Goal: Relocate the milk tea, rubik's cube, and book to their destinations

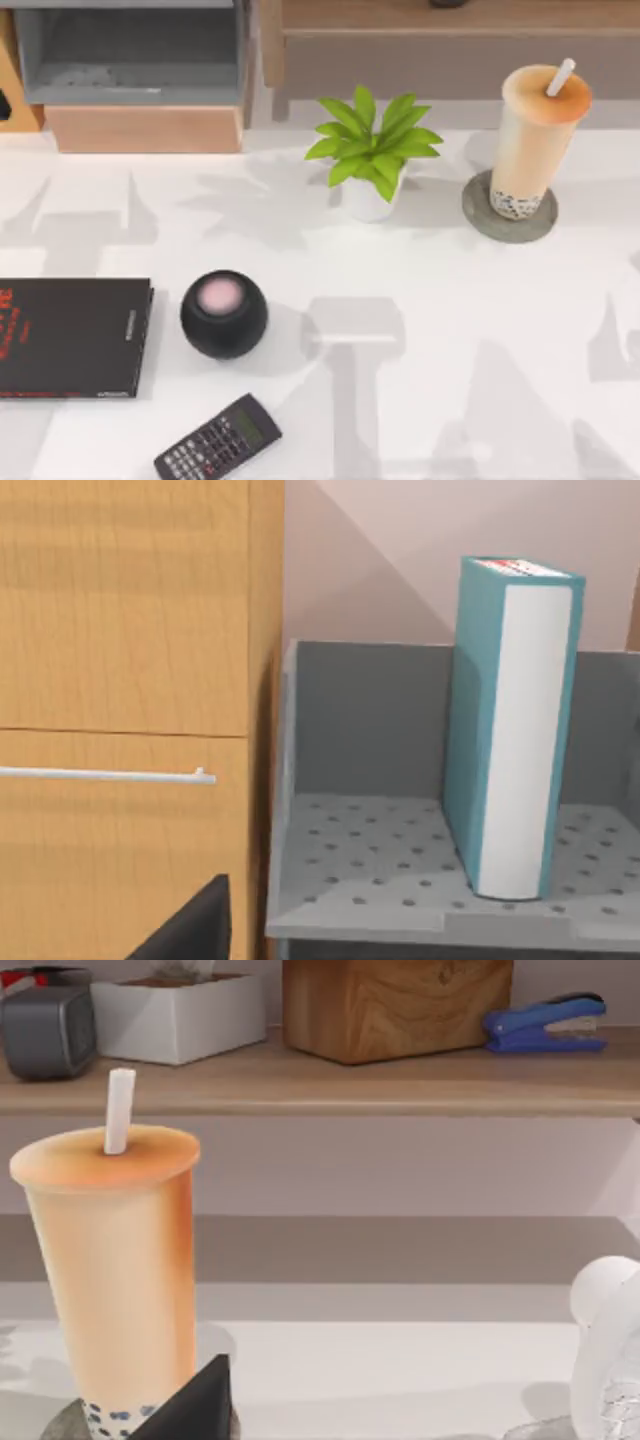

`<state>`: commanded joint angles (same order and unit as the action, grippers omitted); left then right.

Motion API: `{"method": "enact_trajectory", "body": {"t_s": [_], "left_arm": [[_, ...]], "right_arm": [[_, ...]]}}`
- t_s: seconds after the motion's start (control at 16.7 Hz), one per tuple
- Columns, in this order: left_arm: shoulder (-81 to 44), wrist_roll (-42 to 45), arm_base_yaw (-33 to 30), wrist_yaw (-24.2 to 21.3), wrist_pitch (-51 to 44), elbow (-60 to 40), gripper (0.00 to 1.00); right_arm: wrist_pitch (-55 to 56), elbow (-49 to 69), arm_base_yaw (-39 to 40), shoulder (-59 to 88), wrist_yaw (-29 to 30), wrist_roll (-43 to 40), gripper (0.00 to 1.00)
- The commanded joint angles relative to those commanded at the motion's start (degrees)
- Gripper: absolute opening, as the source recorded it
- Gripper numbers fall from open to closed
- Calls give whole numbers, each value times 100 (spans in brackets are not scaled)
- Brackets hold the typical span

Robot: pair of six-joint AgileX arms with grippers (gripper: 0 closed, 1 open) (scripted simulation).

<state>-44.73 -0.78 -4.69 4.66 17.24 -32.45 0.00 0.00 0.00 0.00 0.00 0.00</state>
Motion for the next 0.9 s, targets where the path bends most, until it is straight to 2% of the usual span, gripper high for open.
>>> {"method": "enact_trajectory", "body": {"t_s": [0.24,0.48,0.72,0.9], "left_arm": [[-2660,-32,-244,202,781,-1513,100],[-4707,-42,-467,356,1411,-2745,100],[-5984,-10,-629,453,1834,-3596,100],[-6390,13,-692,480,1986,-3891,100]], "right_arm": [[0,0,0,0,0,0,100],[0,0,0,0,0,0,100],[0,0,0,0,0,0,100],[0,0,0,0,0,0,100]]}}
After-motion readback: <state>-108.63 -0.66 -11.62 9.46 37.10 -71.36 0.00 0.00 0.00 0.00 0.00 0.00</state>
